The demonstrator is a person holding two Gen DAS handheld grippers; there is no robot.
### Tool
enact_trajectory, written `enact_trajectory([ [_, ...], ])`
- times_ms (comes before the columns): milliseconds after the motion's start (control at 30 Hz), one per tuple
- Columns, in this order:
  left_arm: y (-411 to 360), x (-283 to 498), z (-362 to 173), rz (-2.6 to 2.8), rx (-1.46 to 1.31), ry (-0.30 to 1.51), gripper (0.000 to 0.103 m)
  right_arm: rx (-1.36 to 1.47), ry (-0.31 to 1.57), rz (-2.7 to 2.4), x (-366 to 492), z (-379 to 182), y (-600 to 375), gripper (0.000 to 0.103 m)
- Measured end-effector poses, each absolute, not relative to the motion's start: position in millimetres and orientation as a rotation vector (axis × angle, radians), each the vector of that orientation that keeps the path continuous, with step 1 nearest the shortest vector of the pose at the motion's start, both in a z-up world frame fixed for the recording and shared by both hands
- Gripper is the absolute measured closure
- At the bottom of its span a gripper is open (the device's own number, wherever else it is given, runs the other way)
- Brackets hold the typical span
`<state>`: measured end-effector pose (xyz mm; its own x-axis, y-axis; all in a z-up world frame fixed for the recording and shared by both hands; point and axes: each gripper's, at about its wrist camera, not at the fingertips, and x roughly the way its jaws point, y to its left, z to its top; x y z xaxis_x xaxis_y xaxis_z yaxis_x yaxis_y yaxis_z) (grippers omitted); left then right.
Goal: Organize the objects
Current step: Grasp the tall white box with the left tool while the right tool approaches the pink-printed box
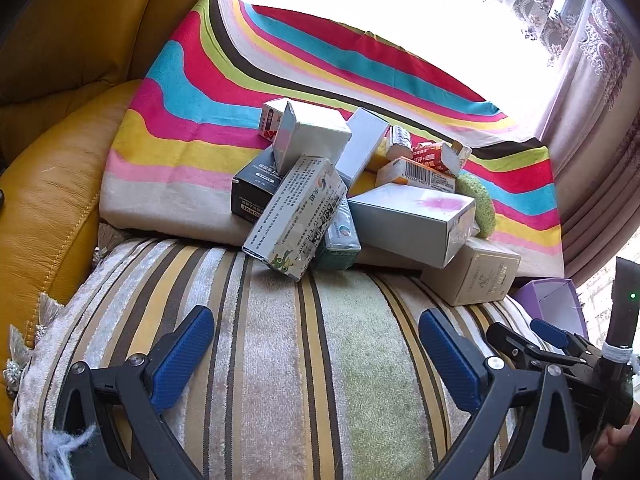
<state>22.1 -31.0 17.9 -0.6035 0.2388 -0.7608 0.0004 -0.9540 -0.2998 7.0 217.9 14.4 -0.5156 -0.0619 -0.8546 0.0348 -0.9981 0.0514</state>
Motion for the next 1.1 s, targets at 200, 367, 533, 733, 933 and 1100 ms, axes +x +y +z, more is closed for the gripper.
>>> enact_trajectory([
  [200, -49, 4, 30, 2.645, -1.274, -0.517, 0.014, 1.516, -0.045, -2.686, 7, 14, 219, 0.000],
  [367, -60, -19, 25, 2.608, -1.302, -0.592, 0.023, 1.510, -0.048, -2.689, 8, 13, 219, 0.000],
  [533, -63, -37, 12, 2.548, -1.371, -0.645, 0.027, 1.507, -0.040, -2.698, 8, 13, 217, 0.000],
  [733, -63, -47, 2, 2.492, -1.409, -0.663, 0.042, 1.519, -0.048, -2.688, 3, 12, 219, 0.000],
  [933, -60, -49, 1, 2.462, -1.415, -0.646, 0.063, 1.547, -0.057, -2.668, 0, 13, 220, 0.000],
  [1100, -61, -47, 4, 2.457, -1.403, -0.641, 0.066, 1.593, -0.082, -2.579, -1, 18, 226, 0.000],
])
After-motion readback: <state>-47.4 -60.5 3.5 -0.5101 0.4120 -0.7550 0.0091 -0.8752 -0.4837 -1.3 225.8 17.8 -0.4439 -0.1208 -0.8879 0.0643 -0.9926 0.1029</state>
